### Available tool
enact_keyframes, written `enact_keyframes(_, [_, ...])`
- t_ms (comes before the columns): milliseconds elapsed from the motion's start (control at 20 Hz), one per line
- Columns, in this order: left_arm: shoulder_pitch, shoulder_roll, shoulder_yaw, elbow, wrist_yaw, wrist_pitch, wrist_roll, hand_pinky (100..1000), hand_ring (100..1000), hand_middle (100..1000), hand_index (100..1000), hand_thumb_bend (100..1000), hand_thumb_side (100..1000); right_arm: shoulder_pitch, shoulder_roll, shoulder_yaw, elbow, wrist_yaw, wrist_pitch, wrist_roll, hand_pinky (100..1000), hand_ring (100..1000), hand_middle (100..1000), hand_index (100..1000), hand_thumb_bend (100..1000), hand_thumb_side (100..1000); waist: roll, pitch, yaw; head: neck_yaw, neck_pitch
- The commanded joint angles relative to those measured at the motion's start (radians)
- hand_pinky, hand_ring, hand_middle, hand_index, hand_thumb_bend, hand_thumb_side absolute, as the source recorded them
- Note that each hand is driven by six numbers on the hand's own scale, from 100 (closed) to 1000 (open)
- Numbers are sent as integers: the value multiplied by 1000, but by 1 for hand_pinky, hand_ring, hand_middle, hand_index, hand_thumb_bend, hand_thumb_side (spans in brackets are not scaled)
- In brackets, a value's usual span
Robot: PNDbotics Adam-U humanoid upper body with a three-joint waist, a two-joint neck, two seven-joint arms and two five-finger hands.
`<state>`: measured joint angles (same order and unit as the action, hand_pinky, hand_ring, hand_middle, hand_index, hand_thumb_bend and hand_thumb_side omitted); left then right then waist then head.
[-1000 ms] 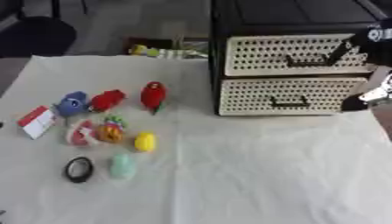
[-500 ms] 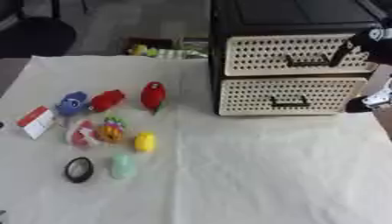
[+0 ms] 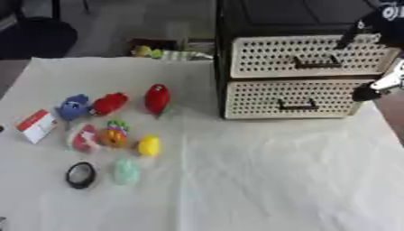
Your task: Pick up objects from table and place into drawer.
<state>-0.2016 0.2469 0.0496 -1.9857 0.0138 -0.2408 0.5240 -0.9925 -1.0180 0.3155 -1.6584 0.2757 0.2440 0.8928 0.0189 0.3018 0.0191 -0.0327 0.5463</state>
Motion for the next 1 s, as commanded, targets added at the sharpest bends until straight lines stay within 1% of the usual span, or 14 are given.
enact_keyframes(50, [-4, 21, 0, -14, 4, 0, -2, 407, 464, 510, 744, 100, 924, -28, -1, -1, 27, 19, 6, 3, 100, 100, 100, 845, 597, 430, 0, -23, 0, -2, 0])
enact_keyframes(100, [-4, 21, 0, -14, 4, 0, -2, 407, 464, 510, 744, 100, 924, -30, 1, 0, 31, 21, 3, 3, 100, 100, 100, 845, 597, 430, 0, -23, 0, -2, 0])
enact_keyframes(150, [-4, 20, -1, -14, 5, 0, -2, 406, 464, 509, 744, 100, 924, -32, 3, 2, 35, 23, 1, 4, 100, 100, 100, 855, 608, 395, 0, -23, 0, -3, 0])
enact_keyframes(200, [-5, 19, -2, -14, 7, 1, -3, 406, 463, 509, 745, 100, 925, -35, 11, 10, 45, 28, 1, 9, 100, 100, 100, 863, 616, 410, 0, -21, 2, -8, -3])
enact_keyframes(300, [-5, 18, -3, -14, 7, 2, -5, 406, 463, 509, 744, 100, 924, -50, 35, 31, 76, 42, 5, 13, 100, 100, 100, 867, 626, 404, 2, -20, 4, -12, -6])
enact_keyframes(450, [-4, 17, -3, -14, 7, 1, -5, 406, 463, 509, 744, 100, 925, -67, 60, 47, 119, 53, 3, 14, 100, 100, 100, 868, 632, 404, 3, -19, 6, -14, -5])
enact_keyframes(850, [-6, 10, -4, -14, 6, 3, -6, 405, 462, 509, 743, 100, 926, -82, 97, 43, 180, 57, -5, 14, 100, 100, 100, 887, 648, 373, 9, -11, 7, -26, -12])
enact_keyframes(1000, [-7, 8, -4, -14, 5, 3, -6, 405, 462, 509, 742, 100, 926, -84, 102, 39, 190, 62, -6, 14, 100, 100, 100, 887, 649, 371, 11, -7, 8, -44, -20])
